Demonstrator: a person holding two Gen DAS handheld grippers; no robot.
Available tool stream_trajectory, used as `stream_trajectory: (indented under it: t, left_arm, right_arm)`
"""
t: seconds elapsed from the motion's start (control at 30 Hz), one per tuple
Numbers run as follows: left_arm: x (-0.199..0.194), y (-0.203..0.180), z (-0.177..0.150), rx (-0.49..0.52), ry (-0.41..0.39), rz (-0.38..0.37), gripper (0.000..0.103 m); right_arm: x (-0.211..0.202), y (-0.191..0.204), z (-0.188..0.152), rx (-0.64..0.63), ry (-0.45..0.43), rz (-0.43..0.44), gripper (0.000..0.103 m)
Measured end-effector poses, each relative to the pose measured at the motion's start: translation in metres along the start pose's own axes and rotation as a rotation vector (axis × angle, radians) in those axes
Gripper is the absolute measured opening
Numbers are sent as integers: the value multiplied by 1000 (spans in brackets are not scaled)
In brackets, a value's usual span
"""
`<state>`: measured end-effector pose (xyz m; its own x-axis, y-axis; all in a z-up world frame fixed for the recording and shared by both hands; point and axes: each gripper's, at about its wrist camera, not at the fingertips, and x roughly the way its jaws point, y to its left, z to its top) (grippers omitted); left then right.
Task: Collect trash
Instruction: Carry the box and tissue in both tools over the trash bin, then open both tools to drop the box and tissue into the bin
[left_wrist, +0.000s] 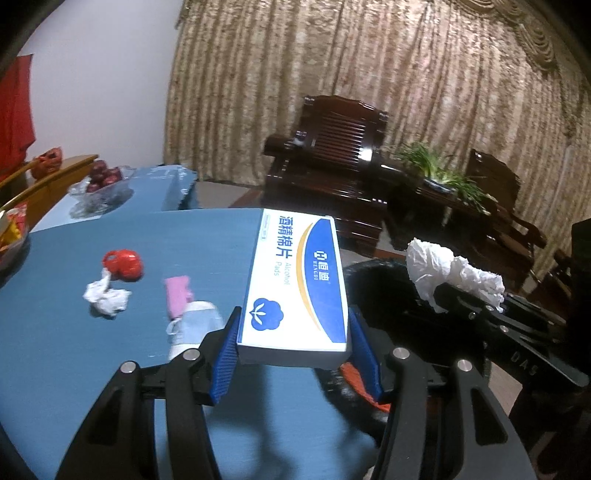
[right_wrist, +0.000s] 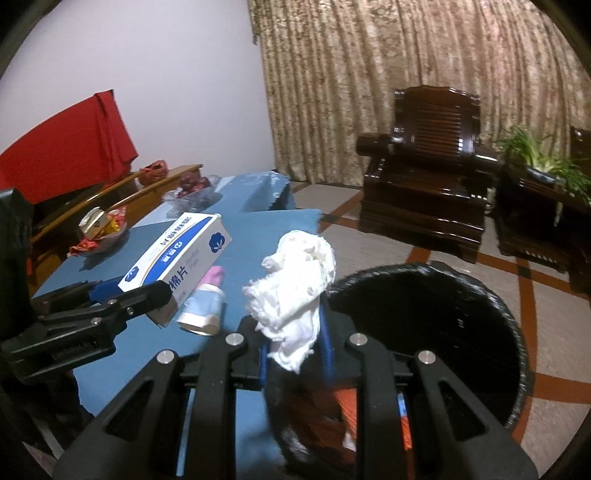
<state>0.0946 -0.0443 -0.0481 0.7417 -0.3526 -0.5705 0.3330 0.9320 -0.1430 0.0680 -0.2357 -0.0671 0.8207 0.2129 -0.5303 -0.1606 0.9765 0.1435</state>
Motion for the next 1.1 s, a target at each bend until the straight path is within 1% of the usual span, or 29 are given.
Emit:
stream_trajectory:
  t: [0.27,0.47,0.77,0.83,0.87,0.9,0.93,0.97,1.0,1.07,1.1]
  left_arm:
    - [26,-43,-1,53,27,-69,55]
    - [45,-67,0,83,35,-100,55]
    - [85,-95,-1,97,91,-159,55]
    - [92,-99,0,97,105,-176,56]
    - [95,-103,0,96,109,-178,59]
    - [96,-104,0,95,111,-181,67]
    - [96,-105,1,92,108,-189,70]
    - [95,-103,1,91,105,-193,72]
    - [94,-102,1,93,102,-194,74]
    - [90,-99,2,90,97,-191,76]
    - [89,-96,2,85,94,-187,78]
  right_arm:
    - [-11,-38,-13,34,8,-78,20]
    - [-14,-71,-21,64,17,-131,20]
    - [-6,-109,-37,98,58,-196,21]
    - [-4,-116,-40,106,65,-206,24]
    - [-3,-120,-41,107,68,-214,24]
    - [-2,-122,-42,110,71,-225,29]
    - [-1,-126,-44,115,77,-232,37]
    - [-1,-127,-45,119,79,-239,40]
    - [-2,-128,-47,123,78,-246,47]
    - [-4,-130,-50,132,73,-258,62]
    - [-5,-129,-51,136,68,-270,79]
